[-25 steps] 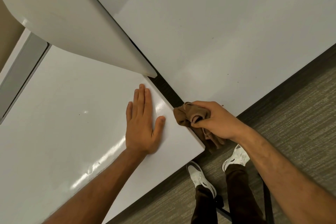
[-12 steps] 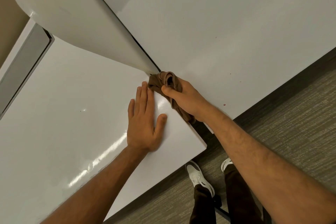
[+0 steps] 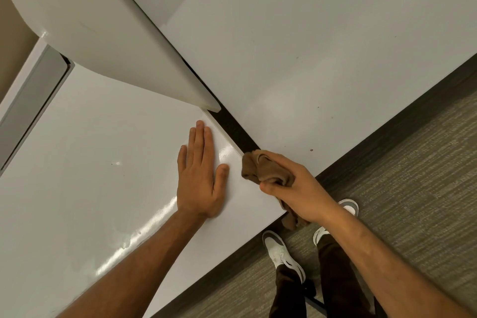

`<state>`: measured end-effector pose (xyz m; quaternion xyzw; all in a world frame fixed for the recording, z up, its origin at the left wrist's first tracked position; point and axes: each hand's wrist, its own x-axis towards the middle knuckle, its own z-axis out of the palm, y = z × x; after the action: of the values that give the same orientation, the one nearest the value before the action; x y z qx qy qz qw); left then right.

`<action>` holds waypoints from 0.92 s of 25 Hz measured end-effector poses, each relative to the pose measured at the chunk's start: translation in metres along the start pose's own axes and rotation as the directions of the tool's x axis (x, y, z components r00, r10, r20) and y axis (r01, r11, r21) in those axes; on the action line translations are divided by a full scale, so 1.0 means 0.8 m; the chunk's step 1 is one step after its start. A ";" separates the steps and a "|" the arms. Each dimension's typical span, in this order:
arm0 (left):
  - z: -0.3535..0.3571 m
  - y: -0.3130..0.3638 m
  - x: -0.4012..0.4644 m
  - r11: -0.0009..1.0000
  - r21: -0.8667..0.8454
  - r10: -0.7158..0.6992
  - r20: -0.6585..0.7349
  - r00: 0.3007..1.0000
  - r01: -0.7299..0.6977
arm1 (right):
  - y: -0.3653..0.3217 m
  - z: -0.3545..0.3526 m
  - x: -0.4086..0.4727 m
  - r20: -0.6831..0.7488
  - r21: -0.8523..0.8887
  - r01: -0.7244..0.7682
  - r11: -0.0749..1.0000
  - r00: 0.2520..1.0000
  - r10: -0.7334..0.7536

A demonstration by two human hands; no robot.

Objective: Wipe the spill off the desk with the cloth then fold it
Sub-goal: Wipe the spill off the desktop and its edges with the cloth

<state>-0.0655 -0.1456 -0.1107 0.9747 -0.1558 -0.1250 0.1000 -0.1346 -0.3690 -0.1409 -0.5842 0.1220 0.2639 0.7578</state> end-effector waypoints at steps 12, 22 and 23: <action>0.000 0.001 -0.001 1.000 -0.008 -0.002 -0.004 1.000 0.002 | -0.026 -0.043 -0.014 -0.148 0.033 0.065 0.997 0.987 -0.059; 0.003 -0.002 -0.001 1.000 -0.017 -0.004 -0.022 1.000 0.004 | -0.068 0.050 0.142 -0.096 -0.093 0.146 0.985 0.983 -0.155; 0.004 -0.003 -0.001 1.000 -0.012 -0.001 -0.023 1.000 0.001 | -0.064 0.046 0.142 -0.081 -0.092 0.139 0.986 0.986 -0.146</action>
<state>-0.0663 -0.1438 -0.1140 0.9756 -0.1533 -0.1147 0.1077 -0.0172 -0.3140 -0.1439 -0.6344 0.1013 0.1882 0.7428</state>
